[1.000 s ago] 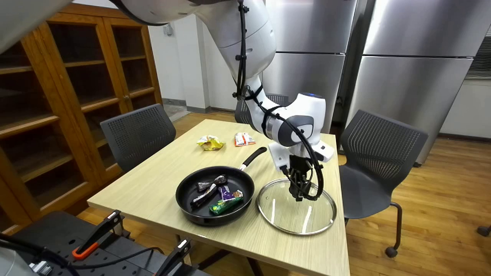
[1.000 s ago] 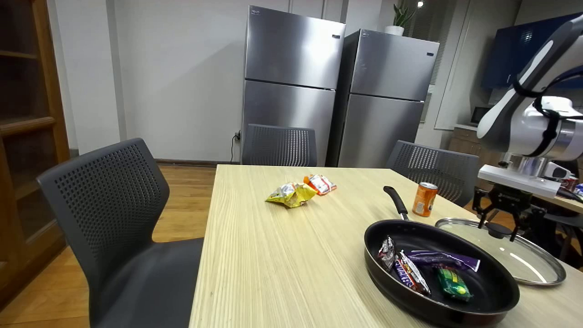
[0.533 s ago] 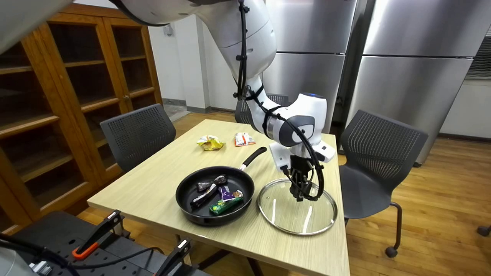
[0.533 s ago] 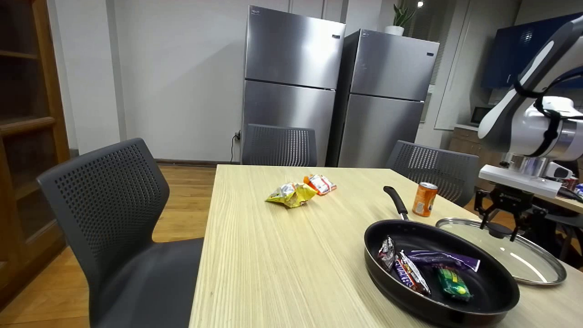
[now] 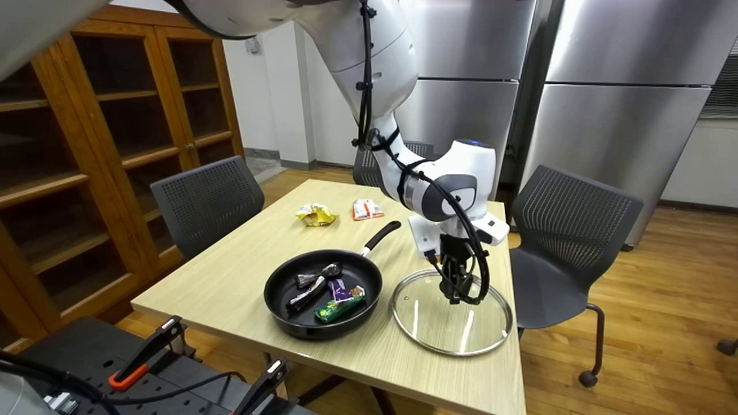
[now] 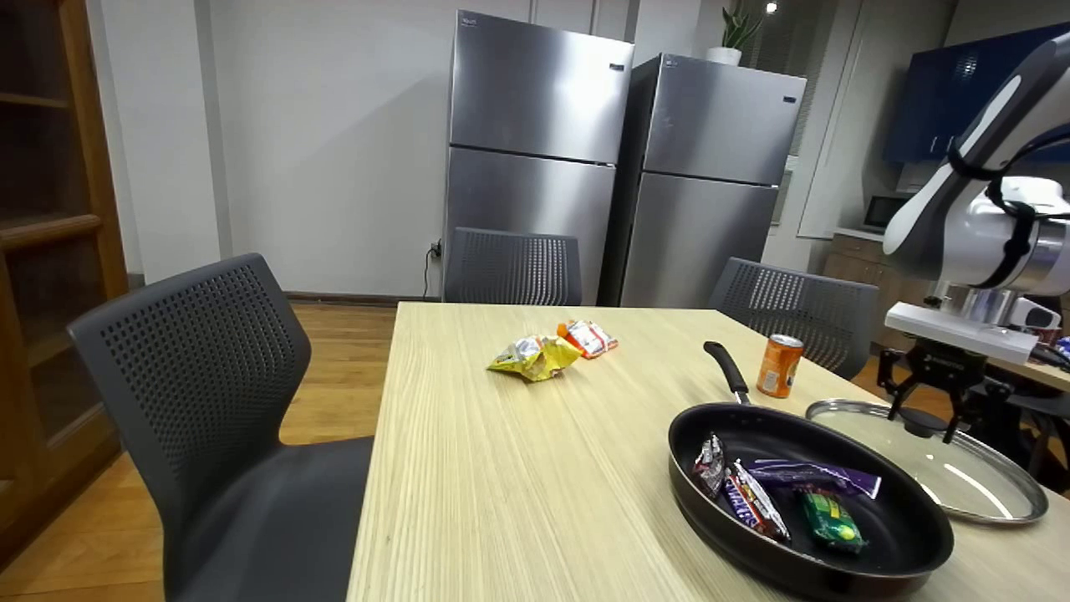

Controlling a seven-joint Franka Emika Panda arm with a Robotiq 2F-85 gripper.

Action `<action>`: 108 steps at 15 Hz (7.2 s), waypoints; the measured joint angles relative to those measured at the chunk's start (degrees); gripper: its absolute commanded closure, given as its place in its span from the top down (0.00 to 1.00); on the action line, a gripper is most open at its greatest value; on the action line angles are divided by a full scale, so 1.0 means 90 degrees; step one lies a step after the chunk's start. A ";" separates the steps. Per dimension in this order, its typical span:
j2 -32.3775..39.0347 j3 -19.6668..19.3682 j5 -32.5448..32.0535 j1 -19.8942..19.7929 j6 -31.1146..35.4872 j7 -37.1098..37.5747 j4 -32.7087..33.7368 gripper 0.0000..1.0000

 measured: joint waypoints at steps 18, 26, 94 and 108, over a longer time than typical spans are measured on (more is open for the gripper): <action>-0.1275 -0.0364 -0.0001 0.0338 0.0285 0.0003 -0.1184 0.39; -0.2036 -0.0698 -0.0115 0.1146 0.0821 0.0209 -0.2337 0.39; -0.2563 0.0190 -0.0532 0.3136 0.1809 0.0578 -0.4110 0.39; -0.2628 0.0176 -0.0621 0.3135 0.1832 0.0396 -0.4390 0.39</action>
